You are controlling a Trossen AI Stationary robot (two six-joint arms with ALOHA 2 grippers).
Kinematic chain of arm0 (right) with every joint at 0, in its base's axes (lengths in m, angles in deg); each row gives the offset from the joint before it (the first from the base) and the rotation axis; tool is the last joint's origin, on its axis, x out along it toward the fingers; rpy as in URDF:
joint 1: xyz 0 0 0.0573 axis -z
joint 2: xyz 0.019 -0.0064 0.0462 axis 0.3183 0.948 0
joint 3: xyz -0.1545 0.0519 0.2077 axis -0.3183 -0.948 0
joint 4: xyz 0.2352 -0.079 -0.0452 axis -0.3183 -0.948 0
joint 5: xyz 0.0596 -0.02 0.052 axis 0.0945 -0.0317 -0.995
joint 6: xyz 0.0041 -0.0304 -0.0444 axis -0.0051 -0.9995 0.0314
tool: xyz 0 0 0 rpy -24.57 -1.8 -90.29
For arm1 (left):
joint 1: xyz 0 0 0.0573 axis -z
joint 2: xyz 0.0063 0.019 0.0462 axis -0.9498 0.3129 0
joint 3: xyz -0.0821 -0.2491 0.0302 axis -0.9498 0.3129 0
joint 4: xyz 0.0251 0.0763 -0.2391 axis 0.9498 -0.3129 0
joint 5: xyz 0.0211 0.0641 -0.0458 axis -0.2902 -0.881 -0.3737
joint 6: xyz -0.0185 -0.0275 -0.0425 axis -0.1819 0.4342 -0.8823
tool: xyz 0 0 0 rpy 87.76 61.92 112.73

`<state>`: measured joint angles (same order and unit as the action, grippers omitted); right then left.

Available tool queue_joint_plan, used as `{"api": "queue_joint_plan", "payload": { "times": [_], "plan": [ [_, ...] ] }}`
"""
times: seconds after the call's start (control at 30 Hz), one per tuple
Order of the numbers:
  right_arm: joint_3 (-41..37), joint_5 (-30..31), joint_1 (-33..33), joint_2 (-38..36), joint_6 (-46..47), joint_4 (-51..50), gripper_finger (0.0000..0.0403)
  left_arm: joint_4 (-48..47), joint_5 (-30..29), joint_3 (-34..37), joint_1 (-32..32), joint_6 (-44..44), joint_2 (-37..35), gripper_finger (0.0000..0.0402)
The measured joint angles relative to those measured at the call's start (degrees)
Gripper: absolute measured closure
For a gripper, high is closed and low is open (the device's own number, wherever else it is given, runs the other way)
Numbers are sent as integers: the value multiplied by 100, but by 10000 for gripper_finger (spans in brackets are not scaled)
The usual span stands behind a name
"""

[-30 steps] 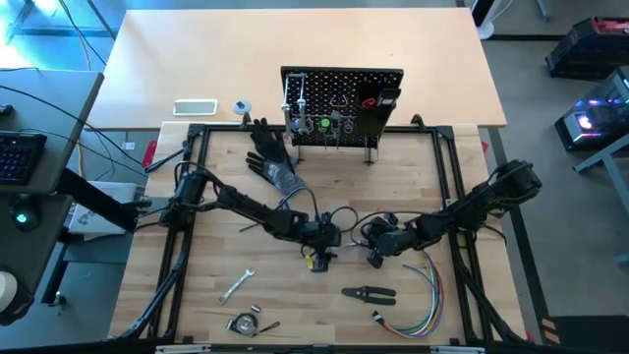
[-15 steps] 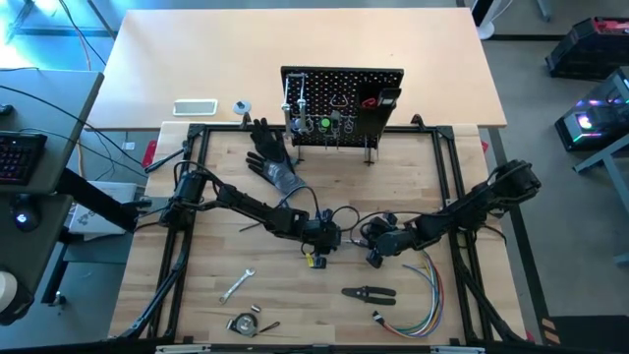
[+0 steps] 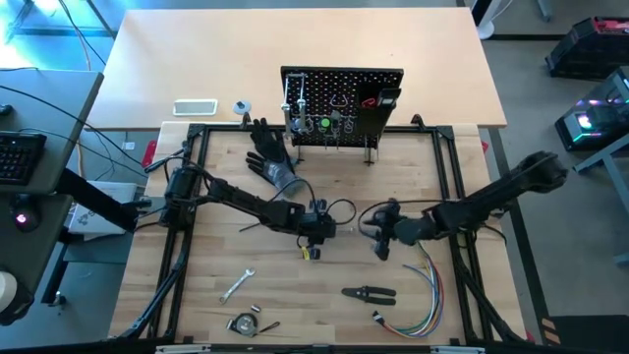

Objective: Hang tools onto peg board
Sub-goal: Hang the silver wrench on the pegboard

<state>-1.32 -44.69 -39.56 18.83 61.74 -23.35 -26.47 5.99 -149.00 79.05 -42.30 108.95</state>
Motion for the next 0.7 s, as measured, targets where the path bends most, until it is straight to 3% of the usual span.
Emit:
{"api": "queue_joint_plan", "payload": {
  "times": [0.33,0.7],
  "plan": [
    [2,871,-213,-1806,-688,-164,269,-328,-785,-13,-69,68,-637,304],
    [9,1792,-643,-2702,-827,-517,269,14,-1601,18,-184,409,-1798,304]
  ]
}}
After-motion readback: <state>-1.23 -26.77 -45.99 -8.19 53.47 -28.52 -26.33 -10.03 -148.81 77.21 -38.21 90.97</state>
